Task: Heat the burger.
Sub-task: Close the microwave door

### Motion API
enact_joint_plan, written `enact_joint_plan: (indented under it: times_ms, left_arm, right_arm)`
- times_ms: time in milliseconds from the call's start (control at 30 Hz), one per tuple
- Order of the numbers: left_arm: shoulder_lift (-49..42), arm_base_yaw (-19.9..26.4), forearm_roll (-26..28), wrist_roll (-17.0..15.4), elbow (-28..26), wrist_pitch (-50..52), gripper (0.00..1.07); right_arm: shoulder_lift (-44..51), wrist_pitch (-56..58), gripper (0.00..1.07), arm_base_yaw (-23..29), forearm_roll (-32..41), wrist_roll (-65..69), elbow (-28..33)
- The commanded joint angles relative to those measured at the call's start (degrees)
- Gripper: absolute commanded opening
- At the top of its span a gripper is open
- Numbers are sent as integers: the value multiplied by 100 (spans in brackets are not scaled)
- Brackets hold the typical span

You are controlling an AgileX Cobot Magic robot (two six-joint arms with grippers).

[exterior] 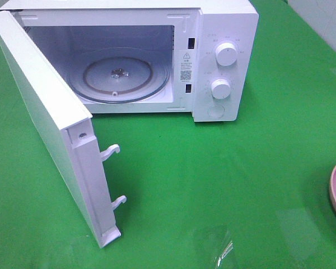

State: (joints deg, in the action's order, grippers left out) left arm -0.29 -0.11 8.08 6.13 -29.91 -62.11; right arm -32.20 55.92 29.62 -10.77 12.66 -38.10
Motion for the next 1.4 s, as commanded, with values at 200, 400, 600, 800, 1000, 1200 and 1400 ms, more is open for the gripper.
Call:
enact_joint_plan:
  times_ms: [200, 400, 600, 800, 1000, 1200, 1400]
  left_arm:
    - [-92, 17, 0, 11, 6, 52, 98]
    - [-92, 17, 0, 11, 6, 52, 98]
    - [-92, 17, 0, 11, 6, 52, 98]
    - [-92, 17, 0, 11, 6, 52, 98]
    - [-92, 17, 0, 11, 6, 52, 98]
    - [-63, 17, -6, 11, 6, 52, 98]
    - [-23, 17, 0, 11, 6, 52, 98]
  right_arm:
    - [922, 292, 76, -34, 23, 74, 252]
    - [1793, 269, 76, -1037, 395, -390, 619]
    - [2395, 138, 76, -1587, 762, -848, 733]
    - [3014, 86, 76, -2074, 779, -940, 882]
    - [3392, -52, 76, -2343, 819, -888, 963]
    - [3392, -103, 76, -2361, 837, -848, 997]
    - [3392, -103, 76, -2361, 837, -848, 997]
